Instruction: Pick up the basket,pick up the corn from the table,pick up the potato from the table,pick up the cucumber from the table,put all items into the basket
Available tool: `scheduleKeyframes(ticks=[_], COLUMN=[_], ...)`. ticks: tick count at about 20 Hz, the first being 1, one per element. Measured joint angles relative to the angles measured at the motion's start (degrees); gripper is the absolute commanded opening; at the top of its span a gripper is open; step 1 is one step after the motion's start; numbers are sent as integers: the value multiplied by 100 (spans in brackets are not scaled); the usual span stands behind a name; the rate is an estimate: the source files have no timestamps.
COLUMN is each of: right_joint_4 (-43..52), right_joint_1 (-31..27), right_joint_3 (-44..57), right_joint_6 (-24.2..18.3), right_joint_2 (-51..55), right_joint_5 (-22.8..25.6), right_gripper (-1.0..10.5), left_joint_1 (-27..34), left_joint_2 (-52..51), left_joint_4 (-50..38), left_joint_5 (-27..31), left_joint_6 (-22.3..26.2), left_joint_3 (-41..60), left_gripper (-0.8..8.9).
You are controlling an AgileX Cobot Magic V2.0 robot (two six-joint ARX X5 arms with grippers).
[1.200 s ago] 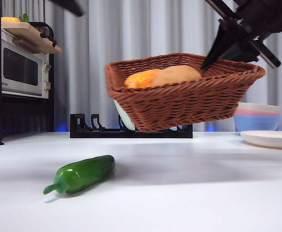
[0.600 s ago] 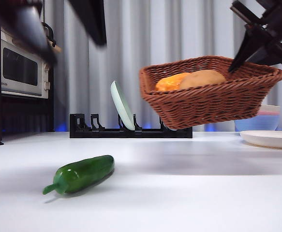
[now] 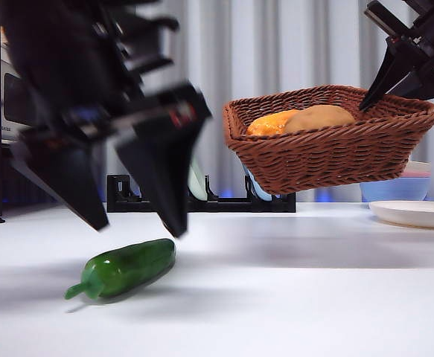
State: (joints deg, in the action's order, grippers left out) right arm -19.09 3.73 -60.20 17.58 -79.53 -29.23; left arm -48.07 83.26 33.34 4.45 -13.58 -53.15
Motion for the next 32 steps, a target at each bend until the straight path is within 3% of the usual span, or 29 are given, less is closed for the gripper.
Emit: scheduleKeyframes(ticks=[3,5,8,10,11,16,21,28,30,32], right_joint_4=[-2,-4,-2,-4,-9,-9,-11,-13,-17,-39], right_joint_1=[0,0,0,0,0,0,7,118,168,254], right_joint_3=[0,0,0,0,0,0,0,0,0,0], right_joint_6=[0,0,0,0,0,0,0,0,0,0], right_joint_2=[0,0,0,0,0,0,0,0,0,0], right_joint_5=[0,0,0,0,2,-2,-2,2,4,2], right_gripper=[-16,-16,-16,-16,-16,-16,-16,-15,-16,-16], left_joint_1=[46,72,107,125,127,116,114,103,101,96], left_joint_2=[413,640,835,852,852,817,463,-470,-686,-881], left_joint_4=[-315,-409,-472,-474,-474,-282,726,2120,2083,1805], left_joint_5=[0,-2,63,98,98,-205,-1589,-4819,-5283,-5302], left_joint_6=[0,2,13,50,81,409,992,2389,2629,2767], left_joint_3=[0,0,-13,-22,-22,-50,-66,-809,-1075,-1412], left_gripper=[523,444,224,17,-20,-7,-7,-7,-7,-7])
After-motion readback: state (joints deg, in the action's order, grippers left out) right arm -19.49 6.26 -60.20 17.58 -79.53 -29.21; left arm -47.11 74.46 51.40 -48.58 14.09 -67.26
